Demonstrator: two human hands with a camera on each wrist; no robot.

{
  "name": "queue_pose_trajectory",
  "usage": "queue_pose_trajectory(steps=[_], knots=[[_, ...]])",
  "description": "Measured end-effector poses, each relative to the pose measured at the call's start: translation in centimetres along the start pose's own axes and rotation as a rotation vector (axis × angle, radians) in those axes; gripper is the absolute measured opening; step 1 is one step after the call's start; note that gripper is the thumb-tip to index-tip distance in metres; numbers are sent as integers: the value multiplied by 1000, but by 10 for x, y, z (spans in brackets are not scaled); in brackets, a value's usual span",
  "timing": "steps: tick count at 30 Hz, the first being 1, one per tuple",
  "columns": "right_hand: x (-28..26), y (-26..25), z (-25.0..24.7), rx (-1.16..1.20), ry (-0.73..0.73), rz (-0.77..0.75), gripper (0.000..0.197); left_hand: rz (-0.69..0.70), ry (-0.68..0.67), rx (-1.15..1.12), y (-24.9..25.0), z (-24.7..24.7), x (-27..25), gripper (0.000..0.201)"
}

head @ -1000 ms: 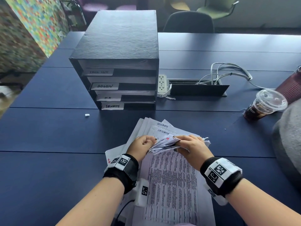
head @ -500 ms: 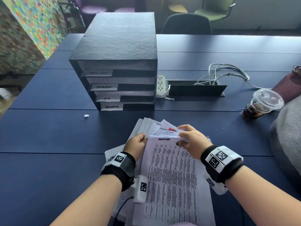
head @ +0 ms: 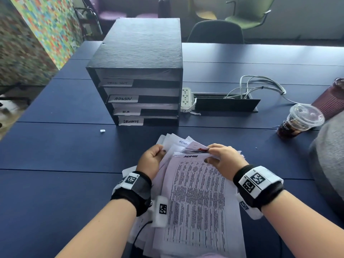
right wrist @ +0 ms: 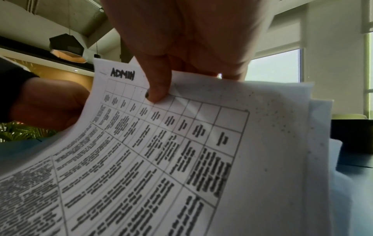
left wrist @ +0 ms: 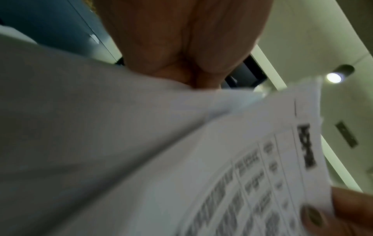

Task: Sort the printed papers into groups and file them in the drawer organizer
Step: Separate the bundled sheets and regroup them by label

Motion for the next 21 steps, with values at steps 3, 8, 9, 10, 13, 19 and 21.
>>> queue_pose_trajectory(steps=[3,8,9,10,13,19,21], knots=[[-2,4,3,2,10,47,20,-18,90,-8,-1,-18,3,17],[-4,7,7,-8,13,79,22,81,269,70,33,-42,0,22],[-4,8,8,-12,16,76,22,117,326,70,42,-50,0,20],[-5,9,9,-22,13,79,22,161,386,64,54,-57,-2,20],[-9,11,12,-62,37,95,17,327,528,52,89,-80,-8,25],[-17,10,11,-107,144,36,18,554,725,-53,132,-111,-25,27],[-19,6,10,-154,111,34,21,597,737,-138,139,-116,-28,29]])
Point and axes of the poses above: each hand's wrist, its own x-axis towards the middle knuckle, its own z-axis out of the palm, y = z × x, the point moved 4 cm from there along x, towards the middle knuckle, and after that the axes turned 9 degrees about -y, right-handed, at the moved point
